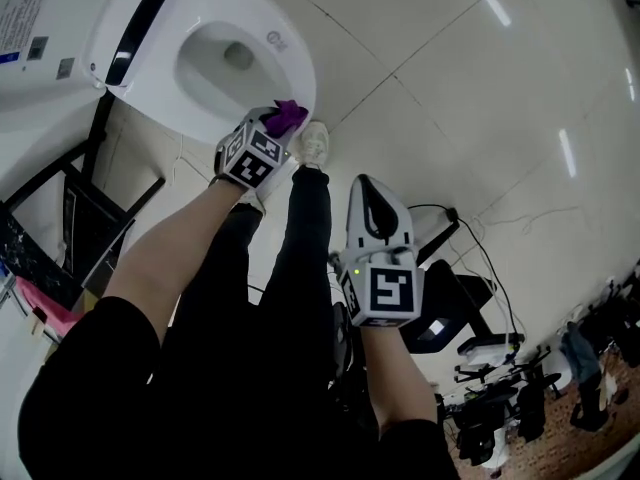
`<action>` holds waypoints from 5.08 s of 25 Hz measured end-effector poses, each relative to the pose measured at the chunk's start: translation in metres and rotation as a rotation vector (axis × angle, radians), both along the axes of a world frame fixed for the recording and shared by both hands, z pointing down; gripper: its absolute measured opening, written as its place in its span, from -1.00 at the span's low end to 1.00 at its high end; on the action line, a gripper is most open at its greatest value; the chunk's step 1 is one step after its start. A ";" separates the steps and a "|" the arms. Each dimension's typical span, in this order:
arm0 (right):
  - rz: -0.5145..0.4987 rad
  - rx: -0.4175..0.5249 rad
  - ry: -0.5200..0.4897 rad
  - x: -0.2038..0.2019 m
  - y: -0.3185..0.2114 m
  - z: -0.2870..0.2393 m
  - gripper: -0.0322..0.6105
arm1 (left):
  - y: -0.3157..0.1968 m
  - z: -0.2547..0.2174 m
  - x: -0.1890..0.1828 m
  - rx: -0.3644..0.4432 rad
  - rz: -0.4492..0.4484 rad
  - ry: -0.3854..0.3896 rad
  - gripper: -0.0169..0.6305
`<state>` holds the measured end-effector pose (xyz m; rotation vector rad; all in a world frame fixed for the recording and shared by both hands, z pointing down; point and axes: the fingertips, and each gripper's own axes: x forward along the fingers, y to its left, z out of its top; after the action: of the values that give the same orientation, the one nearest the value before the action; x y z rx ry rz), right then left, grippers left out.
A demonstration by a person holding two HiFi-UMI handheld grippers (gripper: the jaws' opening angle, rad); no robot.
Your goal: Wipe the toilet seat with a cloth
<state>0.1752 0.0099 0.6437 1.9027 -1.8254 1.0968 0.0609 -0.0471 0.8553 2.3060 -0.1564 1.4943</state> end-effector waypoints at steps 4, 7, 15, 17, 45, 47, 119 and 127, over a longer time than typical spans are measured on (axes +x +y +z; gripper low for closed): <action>-0.001 -0.010 -0.014 0.002 -0.002 0.008 -0.85 | 0.001 0.015 0.006 -0.003 0.014 -0.025 -0.66; 0.000 -0.014 -0.022 0.005 -0.001 0.012 -0.85 | 0.002 0.018 0.012 0.006 0.017 -0.023 -0.66; 0.005 -0.029 -0.029 0.011 0.003 0.018 -0.85 | 0.020 0.019 0.040 0.019 0.095 0.006 -0.66; 0.011 -0.022 -0.026 0.014 0.004 0.015 -0.85 | 0.028 0.018 0.049 -0.013 0.110 0.011 -0.66; -0.328 0.284 0.108 -0.121 -0.037 -0.235 -0.85 | 0.006 -0.381 -0.139 0.356 -0.178 0.330 -0.66; -0.351 0.318 0.138 -0.149 -0.033 -0.258 -0.85 | 0.005 -0.414 -0.165 0.416 -0.215 0.374 -0.66; -0.004 0.407 0.215 -0.159 0.053 -0.353 -0.86 | 0.052 -0.550 -0.160 0.451 0.025 0.621 -0.66; -0.113 0.427 0.183 -0.162 0.079 -0.357 -0.86 | 0.086 -0.560 -0.161 0.527 -0.084 0.611 -0.66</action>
<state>0.0129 0.0893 0.2867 2.0059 -2.1537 0.5026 -0.0997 0.0390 0.2950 3.0093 -0.5130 0.6978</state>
